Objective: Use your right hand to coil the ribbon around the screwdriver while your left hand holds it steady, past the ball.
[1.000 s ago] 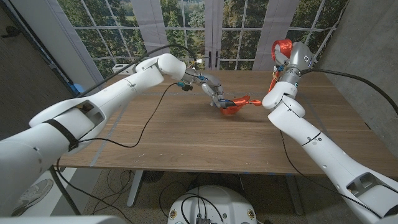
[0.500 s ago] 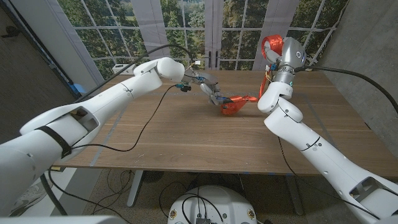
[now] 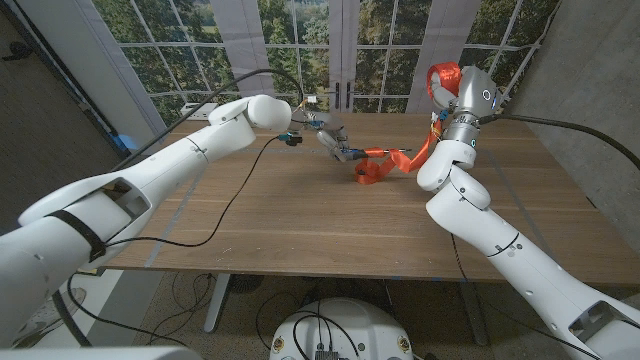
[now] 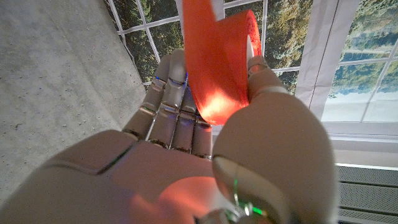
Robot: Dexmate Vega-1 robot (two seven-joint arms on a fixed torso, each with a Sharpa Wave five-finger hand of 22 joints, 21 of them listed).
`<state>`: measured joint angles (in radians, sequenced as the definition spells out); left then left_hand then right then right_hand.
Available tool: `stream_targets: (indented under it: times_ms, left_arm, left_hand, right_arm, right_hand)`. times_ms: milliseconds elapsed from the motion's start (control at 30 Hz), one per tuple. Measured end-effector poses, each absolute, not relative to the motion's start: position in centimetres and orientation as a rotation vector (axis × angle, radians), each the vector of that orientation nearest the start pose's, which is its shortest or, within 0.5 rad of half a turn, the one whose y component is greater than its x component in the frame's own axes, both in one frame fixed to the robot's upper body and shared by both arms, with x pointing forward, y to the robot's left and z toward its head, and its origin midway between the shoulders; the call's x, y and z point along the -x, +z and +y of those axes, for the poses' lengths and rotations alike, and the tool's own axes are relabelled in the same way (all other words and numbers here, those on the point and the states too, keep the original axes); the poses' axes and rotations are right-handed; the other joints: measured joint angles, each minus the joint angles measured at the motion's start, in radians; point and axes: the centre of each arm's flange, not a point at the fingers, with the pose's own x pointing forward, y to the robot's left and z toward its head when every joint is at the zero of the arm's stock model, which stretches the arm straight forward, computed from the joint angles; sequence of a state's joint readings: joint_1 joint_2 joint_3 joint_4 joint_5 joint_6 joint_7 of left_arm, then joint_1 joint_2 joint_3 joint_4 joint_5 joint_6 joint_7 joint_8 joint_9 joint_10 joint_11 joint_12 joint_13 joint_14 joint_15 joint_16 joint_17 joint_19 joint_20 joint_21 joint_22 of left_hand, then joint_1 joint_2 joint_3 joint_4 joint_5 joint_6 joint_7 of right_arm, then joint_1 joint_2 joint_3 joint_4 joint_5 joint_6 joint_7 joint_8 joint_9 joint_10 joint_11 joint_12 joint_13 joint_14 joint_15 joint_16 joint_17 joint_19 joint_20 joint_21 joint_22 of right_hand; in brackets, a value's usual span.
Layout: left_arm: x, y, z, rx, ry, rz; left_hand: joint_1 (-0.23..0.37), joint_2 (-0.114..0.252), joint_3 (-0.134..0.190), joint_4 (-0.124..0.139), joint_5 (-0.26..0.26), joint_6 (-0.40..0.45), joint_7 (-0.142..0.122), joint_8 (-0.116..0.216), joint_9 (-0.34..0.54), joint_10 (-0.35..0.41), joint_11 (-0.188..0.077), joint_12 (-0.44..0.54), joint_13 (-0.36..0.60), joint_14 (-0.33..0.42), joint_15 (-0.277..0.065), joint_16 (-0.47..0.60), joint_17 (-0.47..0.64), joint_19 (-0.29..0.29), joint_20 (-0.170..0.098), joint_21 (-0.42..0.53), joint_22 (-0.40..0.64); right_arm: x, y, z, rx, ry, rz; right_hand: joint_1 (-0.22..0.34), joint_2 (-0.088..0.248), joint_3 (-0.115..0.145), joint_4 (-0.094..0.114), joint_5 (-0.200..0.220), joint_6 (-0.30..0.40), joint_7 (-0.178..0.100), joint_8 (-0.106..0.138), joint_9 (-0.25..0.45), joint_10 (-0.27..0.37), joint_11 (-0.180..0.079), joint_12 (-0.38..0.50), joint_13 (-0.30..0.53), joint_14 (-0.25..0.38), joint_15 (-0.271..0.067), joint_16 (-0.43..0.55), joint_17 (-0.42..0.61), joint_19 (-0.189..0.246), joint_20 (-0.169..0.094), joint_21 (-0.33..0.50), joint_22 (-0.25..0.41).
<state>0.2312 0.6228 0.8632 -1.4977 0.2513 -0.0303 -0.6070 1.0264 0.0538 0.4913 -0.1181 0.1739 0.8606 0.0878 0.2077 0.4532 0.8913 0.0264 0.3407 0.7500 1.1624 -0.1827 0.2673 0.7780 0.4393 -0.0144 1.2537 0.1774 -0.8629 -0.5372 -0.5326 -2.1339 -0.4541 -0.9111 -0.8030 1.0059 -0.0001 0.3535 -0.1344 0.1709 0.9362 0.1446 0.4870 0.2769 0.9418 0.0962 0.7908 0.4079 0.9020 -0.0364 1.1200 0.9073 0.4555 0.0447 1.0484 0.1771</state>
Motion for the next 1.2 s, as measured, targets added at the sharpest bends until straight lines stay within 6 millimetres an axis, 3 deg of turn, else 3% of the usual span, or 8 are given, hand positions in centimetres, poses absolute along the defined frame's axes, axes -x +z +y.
stream_targets:
  times_ms: [767,1200]
  left_arm:
    - [-62.1,13.2,11.0,-1.507,-0.607,-0.545]
    - [-62.8,13.3,11.1,-1.465,-0.585,-0.501]
  left_hand:
    - [0.000,0.000,0.000,0.000,0.000,0.000,0.000,0.000,0.000,0.000,0.000,-0.005,0.000,0.000,0.000,0.000,0.001,0.002,-0.002,0.000,0.000]
    - [0.000,0.000,0.000,0.000,0.000,0.000,0.000,0.000,0.000,0.001,0.001,-0.008,0.001,0.000,0.000,0.003,-0.010,0.015,-0.003,0.008,0.000]
  right_arm:
    - [-49.4,7.9,-24.7,0.754,-0.937,-0.638]
    - [-50.7,7.8,-26.0,0.813,-0.844,-0.447]
  right_hand:
    - [0.001,-0.001,0.000,0.000,0.003,0.000,0.000,0.000,0.000,0.000,0.000,0.000,0.000,0.000,0.000,0.000,0.000,0.000,0.000,0.000,0.000]
    - [-0.005,0.005,0.000,0.000,0.002,0.000,0.000,0.000,0.000,0.000,0.000,0.000,0.000,0.000,0.000,0.000,-0.005,0.000,0.000,0.000,0.000]
